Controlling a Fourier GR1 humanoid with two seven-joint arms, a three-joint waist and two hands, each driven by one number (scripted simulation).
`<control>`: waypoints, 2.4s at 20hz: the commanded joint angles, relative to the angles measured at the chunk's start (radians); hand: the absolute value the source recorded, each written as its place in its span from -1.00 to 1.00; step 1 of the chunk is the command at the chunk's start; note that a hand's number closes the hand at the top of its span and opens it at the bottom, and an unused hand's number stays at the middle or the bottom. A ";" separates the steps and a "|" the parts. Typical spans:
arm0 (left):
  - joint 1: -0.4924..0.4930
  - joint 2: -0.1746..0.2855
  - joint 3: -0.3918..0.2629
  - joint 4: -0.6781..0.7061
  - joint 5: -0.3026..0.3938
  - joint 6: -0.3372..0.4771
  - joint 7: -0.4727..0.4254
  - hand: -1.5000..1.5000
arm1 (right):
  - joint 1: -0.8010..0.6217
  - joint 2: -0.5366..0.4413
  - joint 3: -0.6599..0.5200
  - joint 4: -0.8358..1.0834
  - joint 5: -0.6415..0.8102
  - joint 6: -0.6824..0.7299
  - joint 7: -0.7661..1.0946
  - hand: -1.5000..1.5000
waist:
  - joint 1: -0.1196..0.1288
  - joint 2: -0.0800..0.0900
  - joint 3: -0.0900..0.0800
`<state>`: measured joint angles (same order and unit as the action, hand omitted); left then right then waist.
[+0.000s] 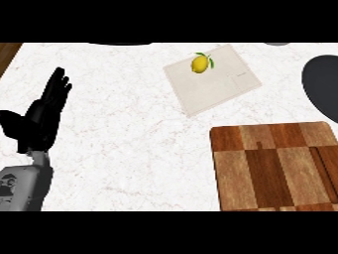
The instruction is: Pick the bell pepper from the cutting board and place it in the pan
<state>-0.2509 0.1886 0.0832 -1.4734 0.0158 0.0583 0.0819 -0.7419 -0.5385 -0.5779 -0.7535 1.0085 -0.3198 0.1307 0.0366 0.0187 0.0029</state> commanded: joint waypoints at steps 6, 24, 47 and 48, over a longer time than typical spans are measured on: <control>-0.016 -0.019 -0.023 0.016 -0.013 -0.005 -0.038 0.00 | 0.004 -0.133 -0.111 0.340 -0.050 -0.174 -0.213 1.00 | 0.032 0.018 0.005; -0.048 -0.021 -0.023 0.032 -0.014 -0.003 0.005 0.00 | -0.024 -0.132 -0.310 0.507 -0.294 0.033 -0.486 -1.00 | 0.028 0.018 0.008; 0.036 0.038 0.059 -0.041 0.012 -0.009 0.045 0.00 | 0.364 -0.137 -0.468 0.242 -0.689 0.607 -0.757 -1.00 | -0.071 -0.033 -0.008; 0.038 0.041 0.047 -0.037 0.007 -0.021 0.041 0.00 | 0.375 -0.128 -0.469 0.213 -0.700 0.635 -0.722 -1.00 | -0.076 -0.035 -0.009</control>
<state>-0.2147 0.2113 0.1248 -1.5006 0.0169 0.0554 0.1098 -0.4348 -0.6896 -1.0475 -0.4355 0.3495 0.2464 -0.6231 -0.0282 -0.0116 -0.0038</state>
